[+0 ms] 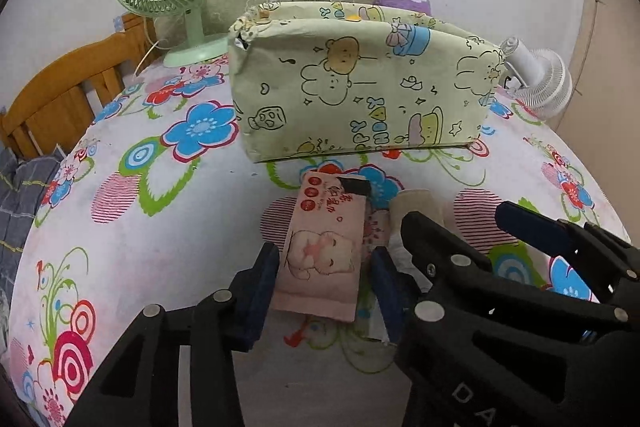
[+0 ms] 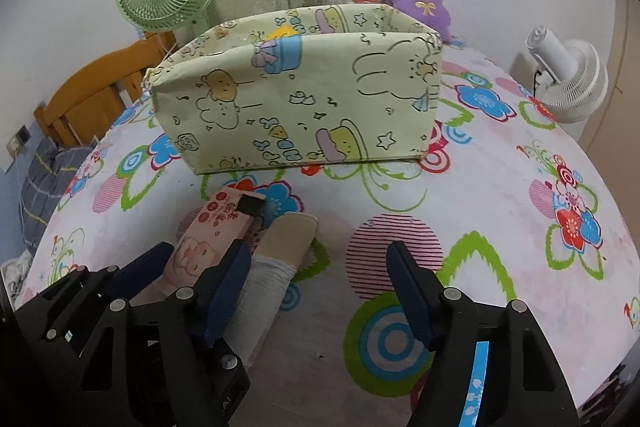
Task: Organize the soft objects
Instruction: 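Grasp the pink-and-white wipe pack with the left tool while the right tool grasps the white cloth roll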
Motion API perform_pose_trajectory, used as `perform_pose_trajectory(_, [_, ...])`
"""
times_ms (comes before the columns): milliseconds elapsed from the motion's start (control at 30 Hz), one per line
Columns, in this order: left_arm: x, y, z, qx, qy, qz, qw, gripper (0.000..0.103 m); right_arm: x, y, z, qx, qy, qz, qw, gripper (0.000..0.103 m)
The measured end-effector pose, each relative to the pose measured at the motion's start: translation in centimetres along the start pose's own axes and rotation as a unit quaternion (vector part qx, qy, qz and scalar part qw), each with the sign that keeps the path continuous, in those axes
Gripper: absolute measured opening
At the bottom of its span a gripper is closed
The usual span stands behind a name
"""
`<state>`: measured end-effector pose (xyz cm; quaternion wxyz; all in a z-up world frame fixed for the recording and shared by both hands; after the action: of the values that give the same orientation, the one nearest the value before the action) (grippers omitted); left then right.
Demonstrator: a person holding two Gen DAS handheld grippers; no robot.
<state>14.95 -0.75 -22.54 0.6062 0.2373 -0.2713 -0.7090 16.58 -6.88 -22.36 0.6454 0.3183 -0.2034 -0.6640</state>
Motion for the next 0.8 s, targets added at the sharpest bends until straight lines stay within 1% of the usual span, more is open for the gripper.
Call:
perform_pose_trajectory(67, [0.2,0.0,0.0,0.000,-0.001,0.001,1.0000,0.048,0.3,0.0,0.1,-0.002,0.001,-0.005,1.000,0.074])
perform_pose_trajectory(200, [0.1,0.0,0.0,-0.001,-0.001,-0.003,1.0000,0.048,0.1,-0.1,-0.1,-0.007,0.013,-0.006,1.000,0.068])
perform_pose_trajectory(300, [-0.4,0.0,0.0,-0.002,0.005,-0.007,1.0000,0.049,-0.5,-0.1,-0.3,-0.009,0.023,-0.003,1.000,0.065])
perform_pose_trajectory(367, [-0.6,0.0,0.0,-0.001,0.007,-0.014,0.9999,0.051,-0.9,-0.1,-0.4,-0.011,0.025,0.003,1.000,0.059])
perform_pose_trajectory(433, [-0.8,0.1,0.0,0.000,0.008,-0.017,0.9998,0.052,-1.3,-0.1,-0.7,-0.013,0.024,0.011,1.000,0.046])
perform_pose_trajectory(467, [-0.8,0.1,0.0,0.001,0.008,-0.021,0.9997,0.052,-1.4,-0.1,-0.9,-0.014,0.028,0.010,0.999,0.046])
perform_pose_trajectory(567, [-0.8,0.2,0.0,0.004,0.014,-0.037,0.9992,0.054,-1.5,-0.1,-1.5,-0.022,0.025,0.009,0.999,0.038])
perform_pose_trajectory(600, [-0.8,0.3,-0.1,0.003,0.012,-0.036,0.9993,0.054,-1.5,0.0,-1.6,-0.021,0.020,0.011,1.000,0.035])
perform_pose_trajectory(667, [-1.0,0.3,-0.2,0.000,0.008,-0.028,0.9996,0.057,-1.6,0.0,-1.7,-0.021,0.025,0.012,0.999,0.032])
perform_pose_trajectory(800, [-1.1,0.6,-0.5,-0.004,0.004,-0.019,0.9998,0.057,-1.7,0.4,-1.7,-0.019,0.029,0.013,0.999,0.024])
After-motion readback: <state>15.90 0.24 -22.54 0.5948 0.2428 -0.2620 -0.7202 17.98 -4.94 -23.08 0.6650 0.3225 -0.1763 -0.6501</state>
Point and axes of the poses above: each gripper's, at about its wrist camera, not at the fingertips, and z roughly against the way its jaws point, x to its right, y to its top, the point moved 10 cm from there along -z, roughly the way its jaws point, and after that the axes turned 3 degrees about -z, right-handed, at the moved point
